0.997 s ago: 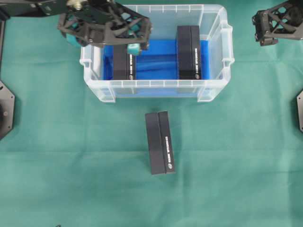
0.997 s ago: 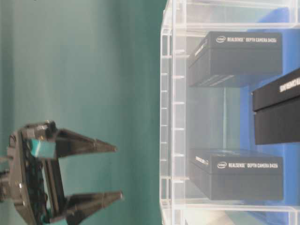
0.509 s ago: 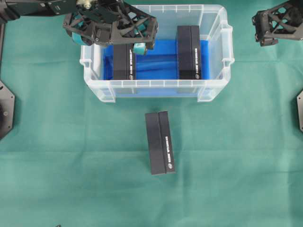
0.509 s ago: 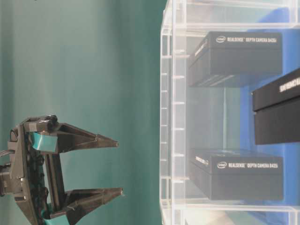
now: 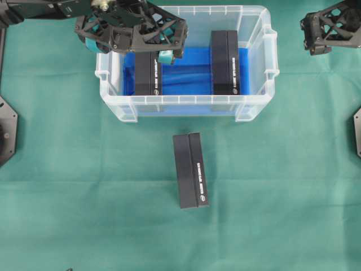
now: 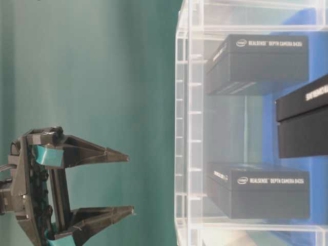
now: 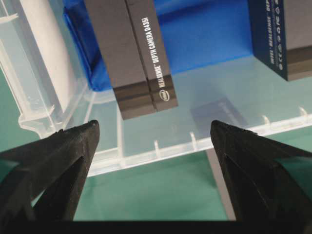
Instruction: Take out the box from the case.
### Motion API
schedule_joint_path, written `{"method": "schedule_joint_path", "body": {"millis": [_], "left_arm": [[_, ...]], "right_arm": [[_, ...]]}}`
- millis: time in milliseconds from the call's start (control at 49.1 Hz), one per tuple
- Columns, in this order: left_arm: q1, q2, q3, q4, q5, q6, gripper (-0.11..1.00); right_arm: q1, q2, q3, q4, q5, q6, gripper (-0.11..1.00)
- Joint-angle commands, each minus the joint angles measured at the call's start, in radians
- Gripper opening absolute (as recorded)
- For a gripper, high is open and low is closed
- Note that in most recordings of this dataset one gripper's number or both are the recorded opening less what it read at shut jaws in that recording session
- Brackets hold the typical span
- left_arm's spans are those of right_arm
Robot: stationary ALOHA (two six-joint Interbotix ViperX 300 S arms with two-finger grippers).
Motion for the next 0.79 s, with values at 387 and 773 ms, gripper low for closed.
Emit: {"method": "schedule_joint_path", "body": {"millis": [387,773], "left_arm": [[-0.002,-0.023,-0.015,0.008,0.003,-0.006,0.98],[-0.003,-0.021,-0.015,0.017,0.003,-0.006,0.98]], "right_arm": [[-0.002,-0.005,-0.009,-0.002,-0.005,-0.002,0.93],[-0.002,-0.005,-0.009,-0.002,-0.005,-0.002,0.93]]}}
